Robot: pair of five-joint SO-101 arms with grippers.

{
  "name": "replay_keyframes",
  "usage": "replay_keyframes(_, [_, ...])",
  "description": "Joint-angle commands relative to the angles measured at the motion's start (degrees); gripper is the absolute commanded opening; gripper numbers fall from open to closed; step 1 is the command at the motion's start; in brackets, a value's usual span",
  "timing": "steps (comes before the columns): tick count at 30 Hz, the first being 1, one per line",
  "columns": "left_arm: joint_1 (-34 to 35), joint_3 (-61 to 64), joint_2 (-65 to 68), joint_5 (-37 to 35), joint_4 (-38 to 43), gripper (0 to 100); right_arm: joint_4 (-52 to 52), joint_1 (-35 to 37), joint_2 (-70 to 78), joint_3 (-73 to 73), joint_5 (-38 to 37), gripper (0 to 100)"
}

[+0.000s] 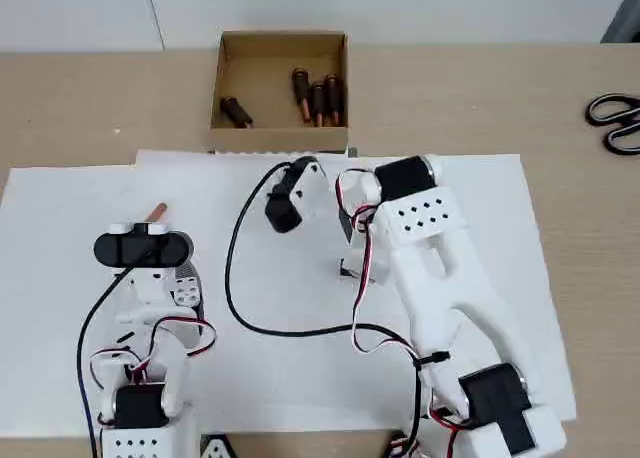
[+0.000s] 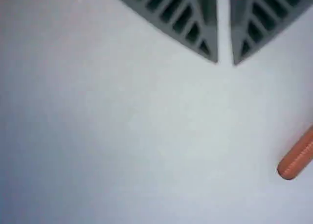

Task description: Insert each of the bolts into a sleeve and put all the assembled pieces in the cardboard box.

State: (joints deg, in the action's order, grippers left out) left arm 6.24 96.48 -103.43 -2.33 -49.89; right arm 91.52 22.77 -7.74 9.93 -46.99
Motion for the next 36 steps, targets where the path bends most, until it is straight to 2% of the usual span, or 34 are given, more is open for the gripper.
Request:
replay_keyframes(1, [-0.1,-0.1,-0.3,0.4,-0.1,1,-1.7,0.2,-2.2,1.6,-4.1,18.4])
replay_keyframes(18, [0.3,-0.1,-0.4,0.4,0.5,1,-17.4,0.3,-2.2,14.2,-12.7,18.4])
replay_keyframes(26, [0.0,-0.1,-0.3,0.4,0.4,1,-19.0,2.2,-1.8,14.4,-13.2,18.5])
replay_keyframes(36, [0.0,-0.1,-0.3,0.4,0.4,1,-23.2,2.3,6.2,14.2,-13.2,18.4])
